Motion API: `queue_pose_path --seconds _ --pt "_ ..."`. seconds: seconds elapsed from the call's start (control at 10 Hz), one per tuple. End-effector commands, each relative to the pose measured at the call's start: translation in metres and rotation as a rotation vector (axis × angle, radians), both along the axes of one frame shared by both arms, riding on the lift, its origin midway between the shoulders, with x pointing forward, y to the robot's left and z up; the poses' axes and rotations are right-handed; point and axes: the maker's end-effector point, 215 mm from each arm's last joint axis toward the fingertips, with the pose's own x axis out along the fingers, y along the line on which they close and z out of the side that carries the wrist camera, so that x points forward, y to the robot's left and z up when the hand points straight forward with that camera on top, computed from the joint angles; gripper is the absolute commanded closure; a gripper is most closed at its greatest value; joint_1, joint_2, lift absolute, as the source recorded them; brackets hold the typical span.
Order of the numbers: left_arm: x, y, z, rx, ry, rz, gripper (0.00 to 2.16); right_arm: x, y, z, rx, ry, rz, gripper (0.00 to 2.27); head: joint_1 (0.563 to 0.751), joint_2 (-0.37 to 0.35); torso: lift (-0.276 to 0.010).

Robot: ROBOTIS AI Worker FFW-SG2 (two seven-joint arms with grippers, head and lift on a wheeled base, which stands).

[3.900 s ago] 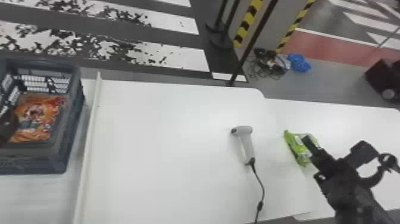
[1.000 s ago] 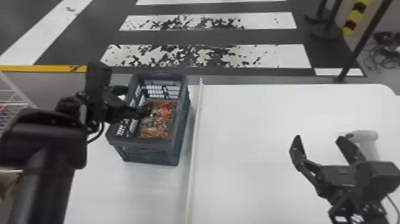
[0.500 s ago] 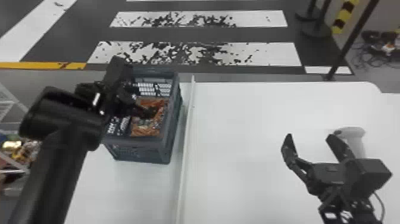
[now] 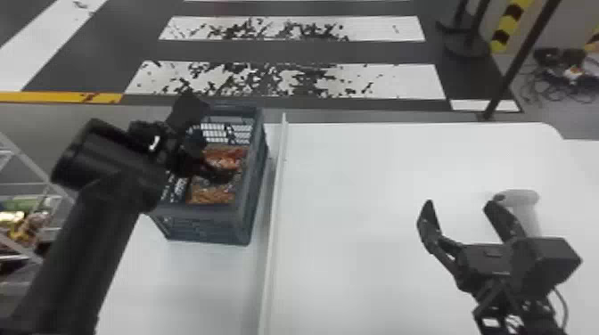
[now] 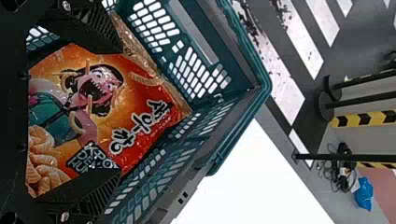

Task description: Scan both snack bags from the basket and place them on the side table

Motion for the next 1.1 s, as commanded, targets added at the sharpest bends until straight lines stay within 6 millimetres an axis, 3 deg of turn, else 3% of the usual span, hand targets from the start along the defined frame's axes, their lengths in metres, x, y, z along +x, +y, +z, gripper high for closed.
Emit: queue_pose_path --seconds 0.0,0.5,0.6,0.7,0.9,1.0 --pt "0.002 -0.003 -0.016 0.029 0.041 -0.009 0.09 0.000 0.000 0.000 0.002 0.001 0.000 0.04 0.695 0.049 -0.075" --pt "-0.011 -0.002 -0.067 0.111 0.138 -0.033 0.10 0.000 0.000 -0.003 0.007 0.006 0.000 0.04 0.695 0.043 -0.075" --pt "-0.018 0.000 -0.078 0.138 0.160 -0.050 0.16 0.000 0.001 -0.006 0.012 0.011 0.002 0.04 0.695 0.045 -0.075" --pt "-0.021 -0.004 -0.084 0.143 0.173 -0.075 0.35 0.000 0.000 -0.006 0.014 0.009 -0.001 0.04 0.695 0.046 -0.075" --pt "-0.017 -0.011 -0.075 0.103 0.161 -0.086 1.43 0.000 0.000 -0.008 0.016 0.012 -0.001 0.04 0.695 0.043 -0.075" --pt "-0.015 -0.003 -0.071 0.067 0.144 -0.038 2.14 0.000 0.000 -0.008 0.014 0.012 -0.001 0.04 0.695 0.039 -0.075"
